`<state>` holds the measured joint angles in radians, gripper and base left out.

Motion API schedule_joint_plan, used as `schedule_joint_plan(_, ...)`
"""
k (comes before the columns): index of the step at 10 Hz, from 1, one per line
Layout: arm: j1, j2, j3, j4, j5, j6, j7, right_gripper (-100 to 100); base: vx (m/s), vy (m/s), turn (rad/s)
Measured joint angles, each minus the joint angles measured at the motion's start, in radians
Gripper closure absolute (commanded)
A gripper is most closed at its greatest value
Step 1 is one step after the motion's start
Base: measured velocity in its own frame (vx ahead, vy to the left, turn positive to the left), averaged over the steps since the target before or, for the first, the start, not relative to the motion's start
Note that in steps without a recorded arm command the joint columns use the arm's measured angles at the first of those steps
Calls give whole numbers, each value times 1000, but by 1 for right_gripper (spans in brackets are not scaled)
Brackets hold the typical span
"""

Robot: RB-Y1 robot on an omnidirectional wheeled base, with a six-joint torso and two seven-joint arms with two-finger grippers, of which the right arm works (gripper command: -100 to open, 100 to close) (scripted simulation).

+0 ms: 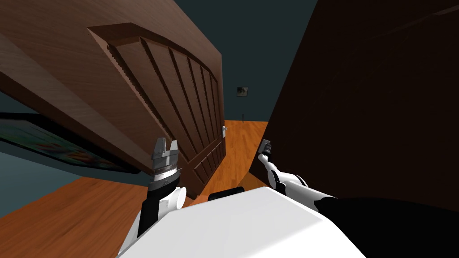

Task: Push the door open

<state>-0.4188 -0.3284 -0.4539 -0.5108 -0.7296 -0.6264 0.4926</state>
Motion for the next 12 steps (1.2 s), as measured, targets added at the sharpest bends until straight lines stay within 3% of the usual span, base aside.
schedule_joint_plan(2, -31, -10, -4, 45, -6, -36, 4, 100, 65, -83, 18)
schedule_joint_plan(4, -4, 18, -39, -40, -30, -17, 60, 100, 74, -89, 7)
schedule_joint_plan(5, -17, 14, -39, -11, -32, -31, 63, 100, 89, -124, -7)
schedule_joint_plan(6, -10, 19, -52, -20, -42, -40, 74, 100, 108, -137, -24)
schedule_joint_plan(7, -16, 18, -61, -5, -50, -56, 84, -100, -38, 19, 15)
schedule_joint_plan(12, -29, 26, -69, -3, -61, -51, 111, -100, -116, 185, -4)
